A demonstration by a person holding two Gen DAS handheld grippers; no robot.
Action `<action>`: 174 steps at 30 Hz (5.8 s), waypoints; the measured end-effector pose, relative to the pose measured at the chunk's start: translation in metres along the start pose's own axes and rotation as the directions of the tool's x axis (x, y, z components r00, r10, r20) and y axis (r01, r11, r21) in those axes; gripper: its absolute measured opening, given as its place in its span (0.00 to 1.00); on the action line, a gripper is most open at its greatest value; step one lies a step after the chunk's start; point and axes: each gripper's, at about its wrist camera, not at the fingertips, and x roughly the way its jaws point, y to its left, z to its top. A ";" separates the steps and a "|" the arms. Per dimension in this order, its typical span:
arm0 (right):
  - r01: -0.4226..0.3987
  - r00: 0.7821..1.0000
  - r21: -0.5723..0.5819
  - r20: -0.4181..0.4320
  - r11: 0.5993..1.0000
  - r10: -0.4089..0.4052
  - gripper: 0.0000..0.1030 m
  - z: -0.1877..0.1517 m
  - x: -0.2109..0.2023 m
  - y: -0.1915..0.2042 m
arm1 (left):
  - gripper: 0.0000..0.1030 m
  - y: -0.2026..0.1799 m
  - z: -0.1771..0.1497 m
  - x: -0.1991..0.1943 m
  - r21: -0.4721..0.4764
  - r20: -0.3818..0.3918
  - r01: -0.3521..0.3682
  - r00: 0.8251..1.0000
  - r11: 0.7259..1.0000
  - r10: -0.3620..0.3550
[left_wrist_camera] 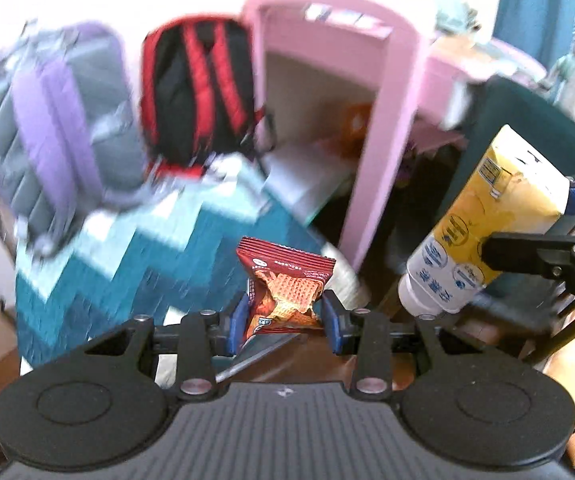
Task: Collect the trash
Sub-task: 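Carry the snack wrapper in left while right carries the yogurt carton to the teal bin, then open both tools over the teal bin to drop wrapper and carton, then move both tools back down toward the remaining trash on the floor, then grasp the purple cookie wrapper with left while right grasps the white tissue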
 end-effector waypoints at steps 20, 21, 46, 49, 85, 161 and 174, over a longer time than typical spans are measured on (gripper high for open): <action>0.316 0.938 0.130 0.106 0.940 -0.330 0.48 0.057 -0.164 -0.177 | 0.37 -0.223 0.168 -0.035 0.226 0.196 0.156 0.960 0.962 -0.202; 0.327 0.936 0.140 0.090 0.935 -0.340 0.48 0.054 -0.166 -0.186 | 0.37 -0.233 0.173 -0.030 0.237 0.188 0.164 0.959 0.958 -0.211; 0.374 0.899 0.164 -0.305 0.913 -0.313 0.49 -0.019 -0.060 -0.285 | 0.38 -0.326 0.191 0.151 0.264 -0.165 0.211 0.971 0.941 -0.171; 0.379 0.894 0.171 -0.321 0.909 -0.312 0.50 -0.023 -0.055 -0.289 | 0.39 -0.329 0.189 0.158 0.268 -0.182 0.213 0.969 0.940 -0.168; 0.340 0.931 0.149 -0.194 0.929 -0.310 0.49 0.013 -0.122 -0.209 | 0.56 -0.254 0.166 -0.004 0.253 0.033 0.189 0.978 0.949 -0.204; 0.324 0.517 0.413 -0.831 0.851 0.207 0.50 -0.399 0.499 -0.008 | 0.84 0.133 -0.425 0.403 -0.188 -0.835 -0.232 0.549 0.954 -0.031; 0.360 0.497 0.427 -0.840 0.829 0.217 0.49 -0.430 0.539 0.000 | 0.41 0.152 -0.462 0.437 -0.279 -0.851 -0.265 0.513 0.923 -0.111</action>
